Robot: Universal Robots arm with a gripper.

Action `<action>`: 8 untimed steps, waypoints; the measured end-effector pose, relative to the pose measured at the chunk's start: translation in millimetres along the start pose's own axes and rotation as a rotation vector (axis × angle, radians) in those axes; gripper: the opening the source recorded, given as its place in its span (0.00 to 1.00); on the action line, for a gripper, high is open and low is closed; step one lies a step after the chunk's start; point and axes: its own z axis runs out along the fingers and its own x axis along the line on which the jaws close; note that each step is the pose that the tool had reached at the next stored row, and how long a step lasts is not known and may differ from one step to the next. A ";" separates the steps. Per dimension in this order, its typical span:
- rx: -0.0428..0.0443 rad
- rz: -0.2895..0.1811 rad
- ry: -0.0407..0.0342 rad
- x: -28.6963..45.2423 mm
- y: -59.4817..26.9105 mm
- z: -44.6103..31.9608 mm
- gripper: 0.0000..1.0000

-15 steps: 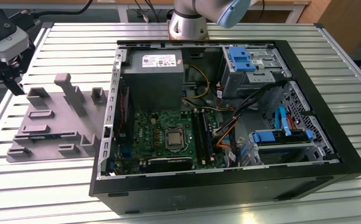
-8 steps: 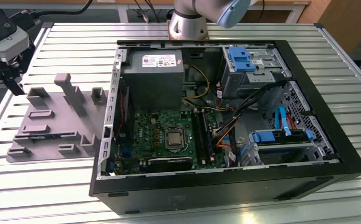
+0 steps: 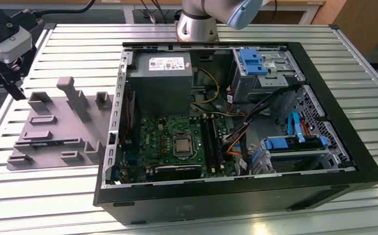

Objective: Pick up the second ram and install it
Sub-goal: 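Pick up the second ram and move it above second insertion slot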

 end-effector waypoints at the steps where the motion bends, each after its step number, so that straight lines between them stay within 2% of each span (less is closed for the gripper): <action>1: 0.0004 -0.015 0.0006 0.0 0.0 0.0 0.11; 8: 0.0027 -0.122 0.0049 0.2 0.2 0.1 0.11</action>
